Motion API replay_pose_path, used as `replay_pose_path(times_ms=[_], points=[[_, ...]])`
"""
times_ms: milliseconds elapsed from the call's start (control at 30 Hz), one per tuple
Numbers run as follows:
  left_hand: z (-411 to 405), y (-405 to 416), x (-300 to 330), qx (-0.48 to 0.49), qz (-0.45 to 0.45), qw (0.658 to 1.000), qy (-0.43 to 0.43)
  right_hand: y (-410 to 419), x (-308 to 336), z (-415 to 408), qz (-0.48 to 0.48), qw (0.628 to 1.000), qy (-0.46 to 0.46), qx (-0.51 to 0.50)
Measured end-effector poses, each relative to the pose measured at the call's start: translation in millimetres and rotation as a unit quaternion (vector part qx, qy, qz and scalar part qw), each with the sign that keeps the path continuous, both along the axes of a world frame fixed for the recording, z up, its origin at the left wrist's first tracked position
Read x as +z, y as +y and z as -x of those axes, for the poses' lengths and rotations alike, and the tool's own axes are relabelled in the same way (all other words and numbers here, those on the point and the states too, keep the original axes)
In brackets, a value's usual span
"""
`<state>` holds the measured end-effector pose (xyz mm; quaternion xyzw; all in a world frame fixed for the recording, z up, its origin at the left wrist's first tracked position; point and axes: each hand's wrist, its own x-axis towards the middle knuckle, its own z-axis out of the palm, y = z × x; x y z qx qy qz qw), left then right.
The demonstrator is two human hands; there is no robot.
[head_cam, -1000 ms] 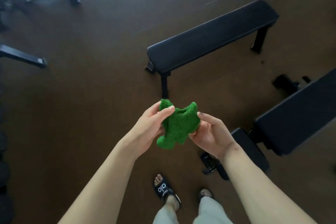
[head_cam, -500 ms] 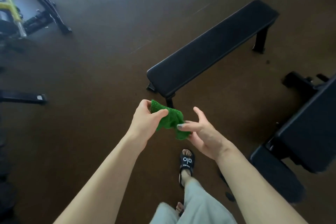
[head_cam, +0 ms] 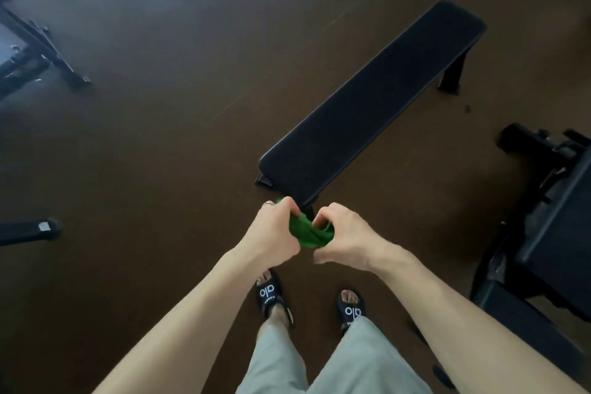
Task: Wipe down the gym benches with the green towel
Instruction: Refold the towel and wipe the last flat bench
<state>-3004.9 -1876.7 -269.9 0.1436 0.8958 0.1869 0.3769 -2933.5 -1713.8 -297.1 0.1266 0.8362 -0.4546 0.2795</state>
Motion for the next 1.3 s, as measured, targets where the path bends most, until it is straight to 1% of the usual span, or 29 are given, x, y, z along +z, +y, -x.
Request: replay_pose_path(times_ms=[67, 133, 233, 300, 367, 400, 467, 533, 567, 633, 667, 733, 800, 833, 867, 900, 967, 1000, 1033, 1100, 1167, 1233, 1300], points=[[15, -9, -16, -0.048, 0.023, 0.998, 0.018, -18, -16, 8, -0.010, 1.000, -0.009, -0.003], [35, -18, -32, -0.082, 0.048, 0.995, 0.039, -25, -33, 21, -0.020, 0.999, -0.010, -0.029], [67, -28, -56, -0.160, 0.092, 0.979, 0.087, -18, -56, 47, -0.026, 0.999, -0.024, -0.034], [87, -28, -73, -0.204, 0.091, 0.968, 0.115, -7, -69, 68, -0.013, 0.999, -0.030, -0.030], [113, -20, -92, -0.228, 0.054, 0.958, 0.163, 11, -84, 92, -0.014, 0.999, -0.012, -0.040], [127, -14, -103, -0.231, 0.027, 0.951, 0.203, 22, -92, 106, -0.034, 0.998, 0.012, -0.042], [158, 2, -125, -0.228, -0.031, 0.932, 0.281, 43, -112, 133, -0.103, 0.989, 0.096, -0.051], [182, 16, -149, -0.203, -0.080, 0.911, 0.349, 56, -134, 154, -0.167, 0.962, 0.204, -0.065], [191, 21, -164, -0.187, -0.097, 0.903, 0.376, 59, -147, 161, -0.197, 0.943, 0.258, -0.076], [204, 25, -199, -0.160, -0.121, 0.895, 0.397, 61, -179, 171, -0.248, 0.904, 0.335, -0.093], [209, 24, -220, -0.158, -0.128, 0.897, 0.394, 61, -200, 174, -0.268, 0.895, 0.346, -0.088], [213, 13, -273, -0.180, -0.113, 0.907, 0.363, 57, -257, 175, -0.296, 0.902, 0.310, -0.050], [214, -5, -333, -0.204, -0.055, 0.922, 0.324, 50, -319, 170, -0.317, 0.920, 0.230, 0.019], [216, -16, -363, -0.196, -0.028, 0.931, 0.305, 46, -346, 167, -0.324, 0.923, 0.201, 0.043], [219, -24, -391, -0.173, -0.012, 0.942, 0.288, 43, -370, 165, -0.323, 0.925, 0.194, 0.051], [224, -29, -415, -0.135, -0.012, 0.952, 0.275, 39, -391, 166, -0.319, 0.924, 0.209, 0.036], [238, -29, -456, -0.018, -0.043, 0.967, 0.252, 28, -426, 175, -0.317, 0.911, 0.262, -0.011], [247, -25, -474, 0.048, -0.064, 0.970, 0.231, 21, -442, 182, -0.328, 0.905, 0.270, -0.029], [258, -18, -489, 0.105, -0.085, 0.969, 0.208, 14, -455, 192, -0.341, 0.903, 0.258, -0.041], [277, -4, -510, 0.193, -0.118, 0.957, 0.181, 2, -479, 209, -0.367, 0.906, 0.206, -0.053], [289, 9, -523, 0.267, -0.137, 0.933, 0.197, -5, -497, 220, -0.384, 0.900, 0.194, -0.073], [293, 14, -530, 0.334, -0.151, 0.908, 0.203, -5, -498, 226, -0.366, 0.904, 0.198, -0.096], [290, 14, -533, 0.367, -0.157, 0.894, 0.202, -1, -491, 234, -0.340, 0.913, 0.194, -0.118]])
